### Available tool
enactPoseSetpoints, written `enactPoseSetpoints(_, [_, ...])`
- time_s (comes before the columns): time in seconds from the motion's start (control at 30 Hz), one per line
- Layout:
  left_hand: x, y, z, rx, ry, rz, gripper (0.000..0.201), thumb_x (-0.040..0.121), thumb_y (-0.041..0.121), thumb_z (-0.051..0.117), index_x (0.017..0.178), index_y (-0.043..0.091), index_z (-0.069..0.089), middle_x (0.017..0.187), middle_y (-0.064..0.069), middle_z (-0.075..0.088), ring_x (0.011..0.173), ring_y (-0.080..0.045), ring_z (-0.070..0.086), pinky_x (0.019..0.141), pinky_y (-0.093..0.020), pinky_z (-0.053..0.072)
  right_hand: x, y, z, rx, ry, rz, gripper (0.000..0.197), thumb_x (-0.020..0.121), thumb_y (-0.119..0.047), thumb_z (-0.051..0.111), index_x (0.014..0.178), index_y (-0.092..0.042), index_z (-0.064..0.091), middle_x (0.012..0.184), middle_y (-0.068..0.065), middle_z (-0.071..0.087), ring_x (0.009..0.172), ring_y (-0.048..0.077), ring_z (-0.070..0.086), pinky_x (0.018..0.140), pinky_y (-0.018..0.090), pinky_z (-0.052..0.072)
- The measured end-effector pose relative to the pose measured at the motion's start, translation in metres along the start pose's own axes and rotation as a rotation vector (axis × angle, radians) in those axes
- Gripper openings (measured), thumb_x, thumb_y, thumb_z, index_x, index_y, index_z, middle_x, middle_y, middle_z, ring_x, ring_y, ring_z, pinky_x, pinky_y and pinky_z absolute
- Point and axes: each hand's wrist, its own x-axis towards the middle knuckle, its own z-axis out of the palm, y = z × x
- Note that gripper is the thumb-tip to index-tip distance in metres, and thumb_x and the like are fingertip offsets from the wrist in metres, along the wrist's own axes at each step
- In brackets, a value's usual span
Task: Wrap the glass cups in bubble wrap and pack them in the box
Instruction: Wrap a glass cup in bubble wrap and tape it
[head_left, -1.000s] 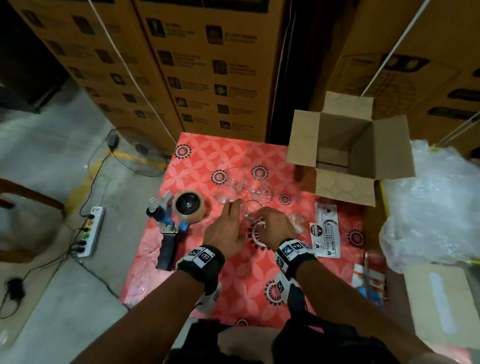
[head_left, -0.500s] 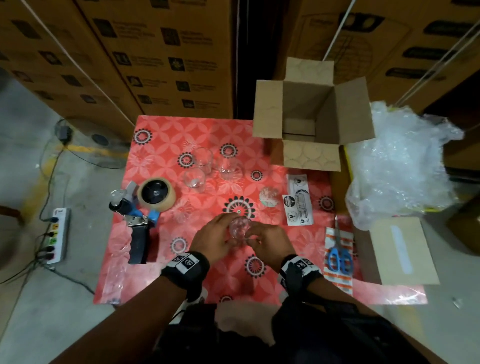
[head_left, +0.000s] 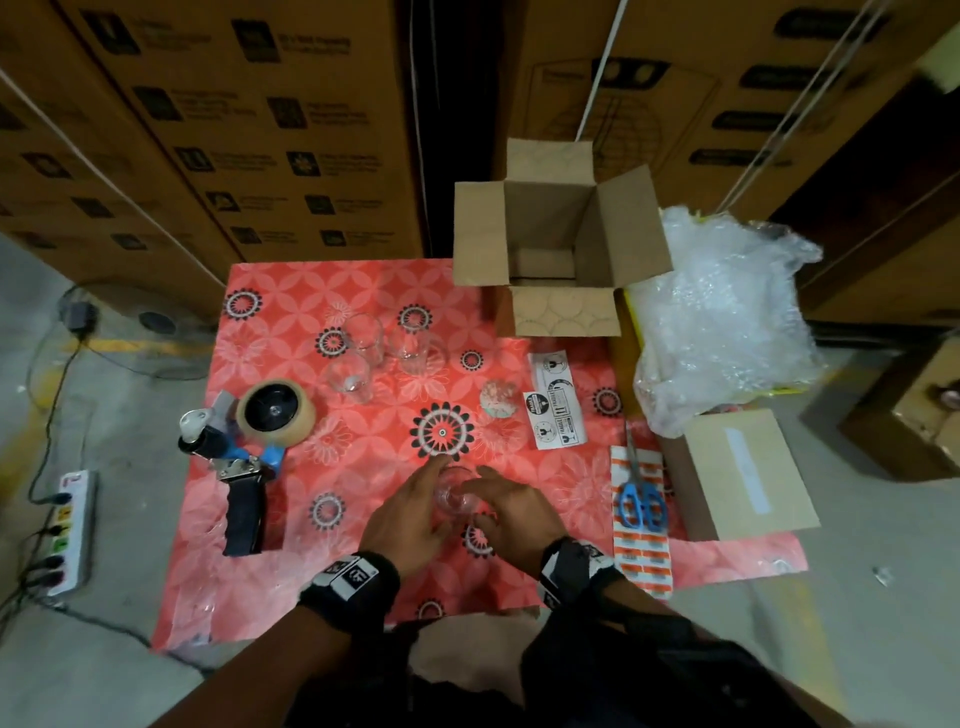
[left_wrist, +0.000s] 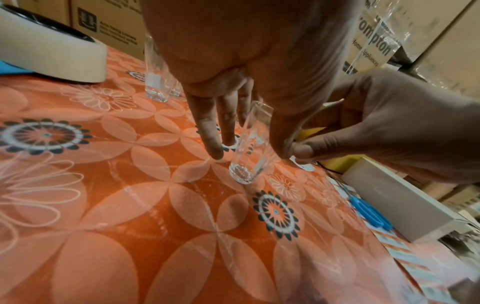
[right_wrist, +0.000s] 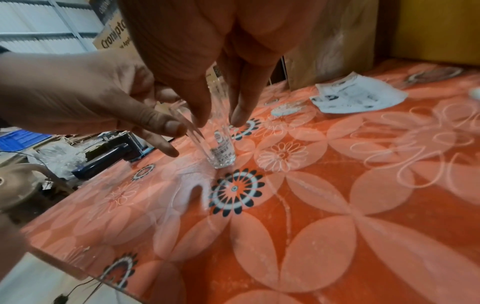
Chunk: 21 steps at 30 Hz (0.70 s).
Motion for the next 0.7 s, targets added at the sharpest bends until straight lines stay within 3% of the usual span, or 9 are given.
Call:
enactPoseSetpoints(0.07, [0.000,-0.001,0.000,-0.015,0.010,0.015,0.099,0.086,0.020,0.076,0.166,0.038,0.021,0.168,0.004,0.039,0.142,-0.022,0.054,0.099,-0.041,0.057,-0.009,0.000,-0.005,-0.031,0.001,0.025,0.076,0.097,-0.017,0.070,0.161,-0.041,0.035,0.161,0.009,0.049,0.115,0.036,0.072,0.092,0.047,0.062])
enactPoseSetpoints(0.1, [0.001,-0.002,0.000,-0.012,0.013,0.021,0.101,0.084,0.021,0.078,0.166,0.036,0.020,0.170,0.006,0.036,0.143,-0.021,0.052,0.100,-0.041,0.057,-0.015,0.001,-0.009,-0.045,0.041,0.044,0.087,0.098,-0.020,0.068,0.164,-0.048,0.019,0.157,0.006,0.053,0.109,0.034,0.073,0.087,0.047,0.063])
enactPoseSetpoints(0.17, [0.002,-0.007,0.003,-0.006,0.012,0.021,0.106,0.080,0.025,0.083,0.166,0.036,0.021,0.170,0.008,0.033,0.143,-0.021,0.053,0.099,-0.040,0.057,-0.027,-0.002,-0.024,-0.037,0.204,0.091,0.090,0.100,-0.032,0.066,0.163,-0.054,0.005,0.127,0.001,0.074,0.092,0.027,0.076,0.075,0.042,0.063])
enactPoseSetpoints(0.2, [0.002,-0.009,0.004,-0.012,0.015,0.016,0.110,0.077,0.028,0.085,0.165,0.038,0.021,0.170,0.010,0.033,0.141,-0.021,0.055,0.096,-0.040,0.058,-0.031,-0.004,-0.037,-0.018,0.317,0.106,0.083,0.100,-0.038,0.065,0.163,-0.053,0.012,0.113,-0.003,0.079,0.085,0.021,0.076,0.071,0.038,0.063])
enactPoseSetpoints(0.3, [0.008,-0.014,0.009,-0.022,0.021,0.020,0.117,0.070,0.033,0.090,0.164,0.040,0.021,0.167,0.011,0.033,0.132,-0.024,0.061,0.084,-0.036,0.059,-0.039,-0.009,-0.095,0.066,0.624,0.160,0.049,0.098,-0.044,0.059,0.146,-0.040,0.051,0.100,-0.010,0.081,0.077,0.006,0.075,0.067,0.033,0.064])
enactPoseSetpoints(0.43, [0.011,-0.014,0.013,-0.025,-0.006,0.023,0.115,0.070,0.039,0.091,0.163,0.041,0.022,0.164,0.007,0.033,0.129,-0.027,0.063,0.084,-0.036,0.059,-0.052,-0.002,-0.179,0.257,0.875,0.264,0.016,0.098,-0.025,0.067,0.112,-0.029,0.071,0.080,-0.006,0.079,0.073,0.009,0.077,0.067,0.043,0.065])
enactPoseSetpoints(0.53, [0.015,-0.013,0.013,-0.023,0.011,0.052,0.103,0.072,0.041,0.084,0.157,0.050,0.025,0.161,0.007,0.037,0.123,-0.025,0.066,0.084,-0.040,0.062,-0.055,0.015,-0.240,0.354,0.934,0.331,0.007,0.098,-0.013,0.073,0.103,-0.019,0.074,0.079,0.001,0.078,0.070,0.015,0.078,0.068,0.047,0.065])
enactPoseSetpoints(0.63, [0.016,-0.003,0.013,-0.017,0.074,0.115,0.097,0.073,0.031,0.085,0.140,0.073,0.027,0.150,0.017,0.046,0.126,-0.015,0.060,0.089,-0.035,0.058,-0.044,0.047,-0.296,0.311,0.917,0.395,0.007,0.097,-0.017,0.073,0.101,-0.023,0.075,0.080,-0.001,0.079,0.073,0.013,0.078,0.073,0.047,0.065])
enactPoseSetpoints(0.7, [0.015,-0.002,0.016,-0.049,0.118,0.071,0.100,0.072,0.028,0.089,0.139,0.074,0.031,0.144,0.022,0.051,0.123,-0.009,0.058,0.093,-0.035,0.055,-0.030,0.068,-0.331,0.246,0.906,0.391,0.008,0.097,-0.019,0.070,0.101,-0.023,0.076,0.080,-0.002,0.079,0.073,0.010,0.078,0.074,0.045,0.066])
